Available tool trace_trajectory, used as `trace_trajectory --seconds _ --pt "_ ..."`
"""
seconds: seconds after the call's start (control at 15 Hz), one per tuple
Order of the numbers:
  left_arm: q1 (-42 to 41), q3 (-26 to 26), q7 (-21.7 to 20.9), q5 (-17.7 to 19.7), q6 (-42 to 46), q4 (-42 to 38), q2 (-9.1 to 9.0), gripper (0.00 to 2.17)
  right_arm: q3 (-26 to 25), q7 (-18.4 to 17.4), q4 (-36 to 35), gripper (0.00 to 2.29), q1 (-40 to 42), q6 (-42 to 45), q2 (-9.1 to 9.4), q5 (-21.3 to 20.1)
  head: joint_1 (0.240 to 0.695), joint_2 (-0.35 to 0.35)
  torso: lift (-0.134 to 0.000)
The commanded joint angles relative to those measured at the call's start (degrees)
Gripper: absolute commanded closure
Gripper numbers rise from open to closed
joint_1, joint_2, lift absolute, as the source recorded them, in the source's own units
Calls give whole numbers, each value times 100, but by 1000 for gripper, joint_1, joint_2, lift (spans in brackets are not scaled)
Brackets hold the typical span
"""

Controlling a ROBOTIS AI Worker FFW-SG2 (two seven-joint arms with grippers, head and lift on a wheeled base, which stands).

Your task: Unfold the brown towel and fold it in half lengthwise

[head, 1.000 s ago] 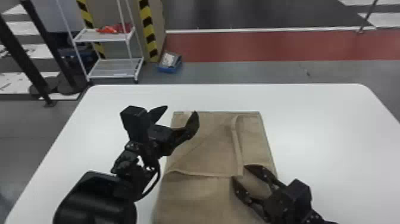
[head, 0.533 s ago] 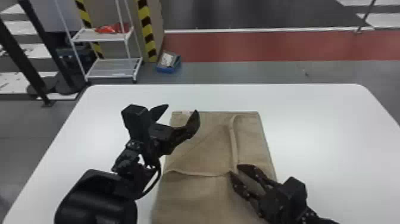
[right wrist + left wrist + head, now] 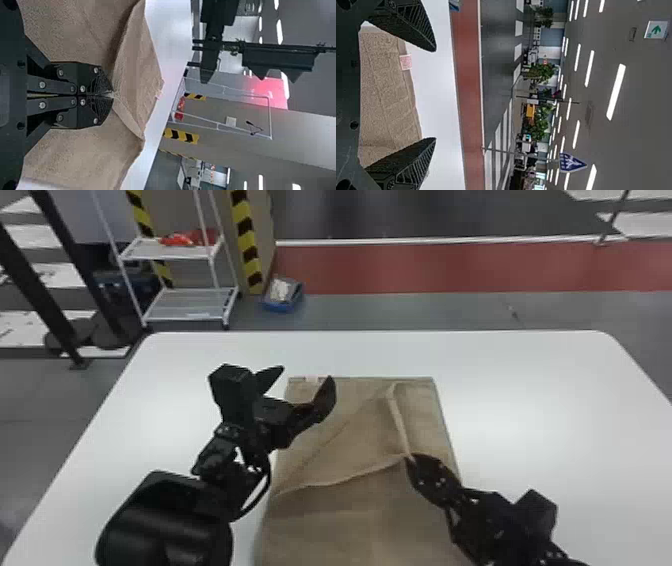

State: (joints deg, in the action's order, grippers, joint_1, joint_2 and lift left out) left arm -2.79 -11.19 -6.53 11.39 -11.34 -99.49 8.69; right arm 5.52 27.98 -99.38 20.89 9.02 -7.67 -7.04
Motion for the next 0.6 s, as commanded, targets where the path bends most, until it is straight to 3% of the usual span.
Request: trace_trajectory --seconds 0.0,0.2,0.53 --pt "226 -138 38 -41 30 298 -16 83 -359 -3 -240 1514 134 68 11 176 695 34 -125" --pt "349 -164 38 -111 48 439 -16 83 -1317 5 -521 1511 213 -2 28 651 695 -14 -125" --pt "402 -155 82 -208 48 500 1 83 -2969 58 -697 1511 90 -530 28 1275 695 -182 -125"
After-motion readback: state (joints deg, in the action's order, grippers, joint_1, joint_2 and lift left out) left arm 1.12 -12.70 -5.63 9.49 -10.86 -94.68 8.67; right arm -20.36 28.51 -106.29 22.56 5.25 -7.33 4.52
